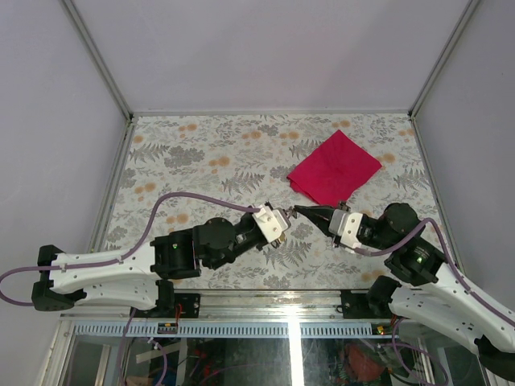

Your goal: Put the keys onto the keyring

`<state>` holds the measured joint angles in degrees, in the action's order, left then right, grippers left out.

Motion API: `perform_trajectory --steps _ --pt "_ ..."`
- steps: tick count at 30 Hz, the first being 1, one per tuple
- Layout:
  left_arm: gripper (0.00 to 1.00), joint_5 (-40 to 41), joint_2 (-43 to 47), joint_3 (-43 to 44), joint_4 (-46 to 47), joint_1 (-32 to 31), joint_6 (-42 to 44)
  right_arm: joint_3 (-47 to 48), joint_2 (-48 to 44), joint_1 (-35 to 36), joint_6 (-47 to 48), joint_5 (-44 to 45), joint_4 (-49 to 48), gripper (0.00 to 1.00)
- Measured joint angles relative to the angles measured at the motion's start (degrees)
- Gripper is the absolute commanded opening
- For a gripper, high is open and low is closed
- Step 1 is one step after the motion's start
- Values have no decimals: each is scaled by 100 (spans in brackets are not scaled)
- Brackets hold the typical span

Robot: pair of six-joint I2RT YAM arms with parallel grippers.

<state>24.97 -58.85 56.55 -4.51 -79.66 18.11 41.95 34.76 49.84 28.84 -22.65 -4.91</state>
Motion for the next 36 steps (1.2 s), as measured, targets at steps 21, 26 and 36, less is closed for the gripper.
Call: perform_trajectory --steps 21,26,36 --pt "0 -450 9 0 -286 0 26 164 262 0 229 -55 313 21" --pt "0 -466 11 0 -295 0 24 173 234 0 308 -57 459 30" --pt "0 -494 11 0 -308 0 24 341 210 -2 442 -83 909 38"
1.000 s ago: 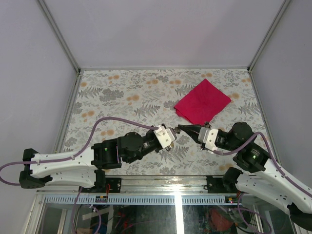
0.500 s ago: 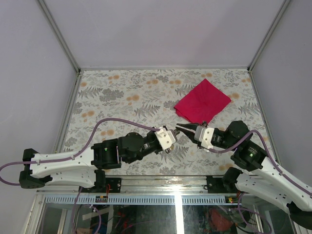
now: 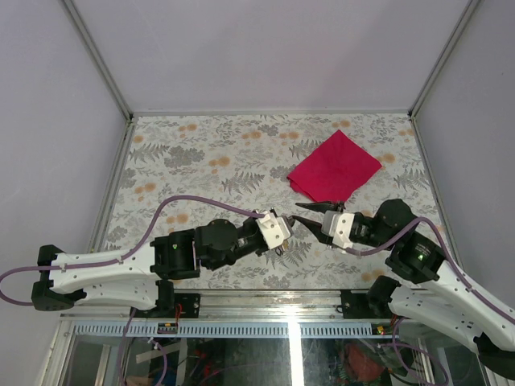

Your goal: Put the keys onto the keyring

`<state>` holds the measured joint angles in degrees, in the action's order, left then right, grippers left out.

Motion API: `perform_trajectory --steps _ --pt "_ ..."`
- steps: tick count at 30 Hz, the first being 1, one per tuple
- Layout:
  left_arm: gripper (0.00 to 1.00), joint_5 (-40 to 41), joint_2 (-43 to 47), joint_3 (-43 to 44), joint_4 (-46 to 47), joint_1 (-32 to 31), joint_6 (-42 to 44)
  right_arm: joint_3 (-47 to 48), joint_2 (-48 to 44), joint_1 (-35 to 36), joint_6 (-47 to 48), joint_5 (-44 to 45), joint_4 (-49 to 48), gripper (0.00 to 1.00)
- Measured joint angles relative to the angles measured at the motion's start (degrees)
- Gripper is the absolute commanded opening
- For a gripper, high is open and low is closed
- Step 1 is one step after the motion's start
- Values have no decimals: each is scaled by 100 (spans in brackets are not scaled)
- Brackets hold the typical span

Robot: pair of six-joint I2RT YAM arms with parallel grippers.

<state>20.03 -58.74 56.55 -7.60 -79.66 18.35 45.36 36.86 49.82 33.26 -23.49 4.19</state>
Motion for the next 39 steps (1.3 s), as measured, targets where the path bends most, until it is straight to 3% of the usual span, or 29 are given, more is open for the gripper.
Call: perform_trajectory --steps 11,17,23,28,34,39 --pt "0 68 0 0 -2 0 -4 17 -330 0 -267 459 103 32" --pt "0 304 0 0 7 0 -20 407 -424 0 -2188 1082 448 44" --pt "0 509 -4 0 22 0 -85 542 -387 0 -4505 1567 748 46" --pt "0 612 -24 0 22 0 -140 247 -363 0 -6210 1770 400 46" --pt "0 636 -44 0 22 0 -208 164 -149 0 -7204 1886 317 44" --pt "0 636 -61 0 22 0 -225 164 -11 0 -7532 1947 251 33"
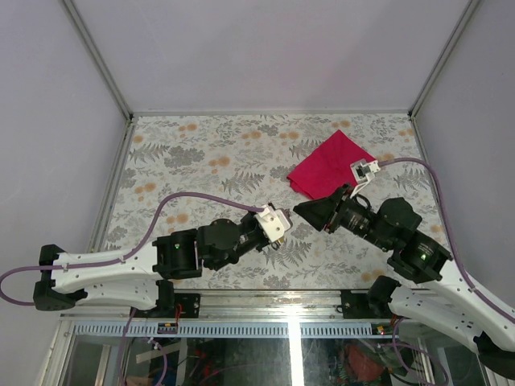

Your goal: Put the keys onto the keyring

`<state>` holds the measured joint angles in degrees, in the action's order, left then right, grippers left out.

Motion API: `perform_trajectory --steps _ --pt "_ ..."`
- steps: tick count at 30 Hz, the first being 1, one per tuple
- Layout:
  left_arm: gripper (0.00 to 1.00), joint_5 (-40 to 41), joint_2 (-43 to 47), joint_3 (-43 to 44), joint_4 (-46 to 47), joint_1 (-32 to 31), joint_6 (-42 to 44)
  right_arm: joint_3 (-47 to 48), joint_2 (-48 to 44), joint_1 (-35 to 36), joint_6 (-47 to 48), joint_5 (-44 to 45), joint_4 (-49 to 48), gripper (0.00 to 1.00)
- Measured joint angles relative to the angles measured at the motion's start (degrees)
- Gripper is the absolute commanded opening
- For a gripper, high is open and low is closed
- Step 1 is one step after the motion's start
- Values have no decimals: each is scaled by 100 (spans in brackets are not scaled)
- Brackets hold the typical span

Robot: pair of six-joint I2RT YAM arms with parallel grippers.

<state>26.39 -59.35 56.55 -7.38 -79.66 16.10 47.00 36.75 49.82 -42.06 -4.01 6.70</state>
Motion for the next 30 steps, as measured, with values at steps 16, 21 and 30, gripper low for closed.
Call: perform_trajectory --steps 16,21,30 --pt "0 7 -22 0 -2 0 -4 0 457 0 -302 -343 -144 19" --pt "0 31 -20 0 -2 0 -13 0 505 0 -350 -468 -216 3" --pt "23 66 -15 0 -2 0 -57 -4 496 0 -341 -479 -234 0"
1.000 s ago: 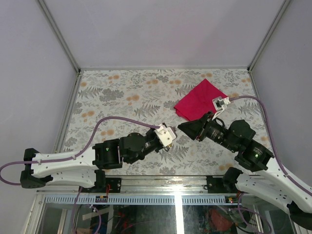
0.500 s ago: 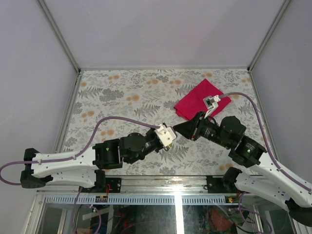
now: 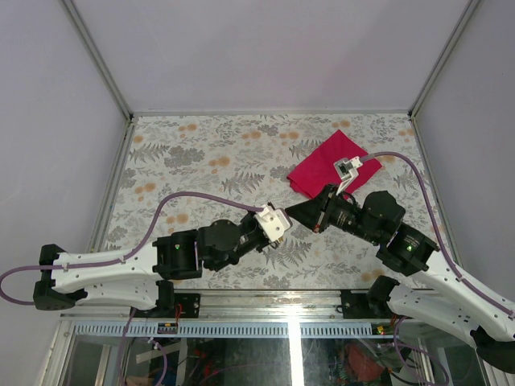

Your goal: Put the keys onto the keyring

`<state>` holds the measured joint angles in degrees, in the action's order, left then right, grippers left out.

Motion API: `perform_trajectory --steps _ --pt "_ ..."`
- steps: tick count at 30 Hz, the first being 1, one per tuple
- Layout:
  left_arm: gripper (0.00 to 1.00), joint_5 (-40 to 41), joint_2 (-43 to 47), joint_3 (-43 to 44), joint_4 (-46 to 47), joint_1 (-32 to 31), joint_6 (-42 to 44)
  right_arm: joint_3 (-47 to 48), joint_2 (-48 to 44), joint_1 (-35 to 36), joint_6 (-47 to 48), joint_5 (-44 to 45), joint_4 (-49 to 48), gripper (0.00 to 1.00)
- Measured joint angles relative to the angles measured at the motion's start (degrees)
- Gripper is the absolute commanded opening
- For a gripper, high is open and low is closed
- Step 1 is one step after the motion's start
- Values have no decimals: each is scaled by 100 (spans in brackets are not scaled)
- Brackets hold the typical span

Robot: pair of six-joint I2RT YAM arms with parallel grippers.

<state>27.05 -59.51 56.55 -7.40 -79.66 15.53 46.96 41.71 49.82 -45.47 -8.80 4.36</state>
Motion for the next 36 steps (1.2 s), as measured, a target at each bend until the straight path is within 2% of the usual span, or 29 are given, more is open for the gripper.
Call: perform_trajectory --steps 5,18,24,30,36 --pt "35 24 0 0 9 0 -28 0 -11 0 -2 -72 4 0" --pt "49 -52 203 -76 20 0 -74 39 -127 0 280 -4 146 0" --pt "52 -68 737 -411 140 0 -232 175 -177 0 450 125 256 0" --pt "54 -201 881 -651 345 0 -579 177 -223 0 424 240 181 0" --pt "51 -402 881 -975 732 0 -951 177 -245 0 339 334 48 0"
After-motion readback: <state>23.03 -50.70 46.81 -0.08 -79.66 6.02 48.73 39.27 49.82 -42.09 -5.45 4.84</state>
